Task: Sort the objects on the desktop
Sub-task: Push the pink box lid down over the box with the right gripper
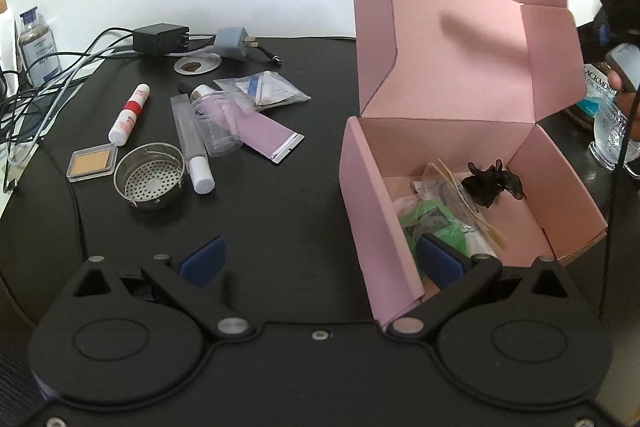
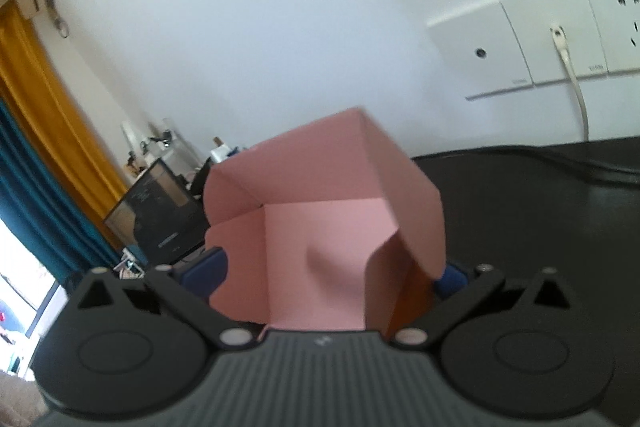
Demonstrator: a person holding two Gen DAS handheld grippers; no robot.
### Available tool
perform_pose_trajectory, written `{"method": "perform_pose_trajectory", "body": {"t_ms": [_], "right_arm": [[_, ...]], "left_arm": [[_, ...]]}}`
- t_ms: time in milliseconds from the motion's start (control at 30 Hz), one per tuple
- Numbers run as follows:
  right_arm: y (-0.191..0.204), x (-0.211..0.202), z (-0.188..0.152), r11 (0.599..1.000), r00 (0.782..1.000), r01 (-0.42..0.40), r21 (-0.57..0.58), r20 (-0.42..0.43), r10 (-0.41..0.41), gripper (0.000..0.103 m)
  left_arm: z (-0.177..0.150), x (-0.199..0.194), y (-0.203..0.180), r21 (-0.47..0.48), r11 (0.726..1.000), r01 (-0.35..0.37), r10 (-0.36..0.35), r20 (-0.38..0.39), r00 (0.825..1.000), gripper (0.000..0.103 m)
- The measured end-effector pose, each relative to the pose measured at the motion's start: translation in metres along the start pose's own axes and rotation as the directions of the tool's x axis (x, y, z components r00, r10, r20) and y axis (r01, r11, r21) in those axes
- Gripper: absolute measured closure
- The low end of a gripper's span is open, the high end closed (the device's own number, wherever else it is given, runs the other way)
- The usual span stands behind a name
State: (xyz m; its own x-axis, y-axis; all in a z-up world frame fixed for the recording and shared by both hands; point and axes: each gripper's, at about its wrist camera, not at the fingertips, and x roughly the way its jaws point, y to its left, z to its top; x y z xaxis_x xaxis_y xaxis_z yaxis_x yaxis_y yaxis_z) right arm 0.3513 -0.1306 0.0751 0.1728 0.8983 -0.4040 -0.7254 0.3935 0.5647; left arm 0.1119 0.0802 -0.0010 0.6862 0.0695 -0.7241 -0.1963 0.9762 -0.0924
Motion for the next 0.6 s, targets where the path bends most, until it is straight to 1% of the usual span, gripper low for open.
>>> {"method": "perform_pose_trajectory", "body": {"t_ms": [200,433,600], "right_arm": [[0.011,-0.006,-0.004,1.0,1.0,-0.003,-0.011,-0.008,0.003,0.001],[0.026,-0.019,-0.014,0.998,0.999,-0.001,-0.06,-0.038,-0.001,0.001],[0.036,-0.024,-0.025,0.993,0.997,0.024,-0.117,-0.073,-0.033,0.001]], "left_arm": [[0.0,-0.001,-0.001,0.016,1.0,-0.004,0.004,0.009,1.0,0.0],[0.0,-0.001,-0.002,0.018,1.0,-0.011,0.011,0.01,1.0,0.0],[0.001,-0.001,-0.003,0.027,0.999,-0.019,0.019,0.006,1.0,0.0]]}}
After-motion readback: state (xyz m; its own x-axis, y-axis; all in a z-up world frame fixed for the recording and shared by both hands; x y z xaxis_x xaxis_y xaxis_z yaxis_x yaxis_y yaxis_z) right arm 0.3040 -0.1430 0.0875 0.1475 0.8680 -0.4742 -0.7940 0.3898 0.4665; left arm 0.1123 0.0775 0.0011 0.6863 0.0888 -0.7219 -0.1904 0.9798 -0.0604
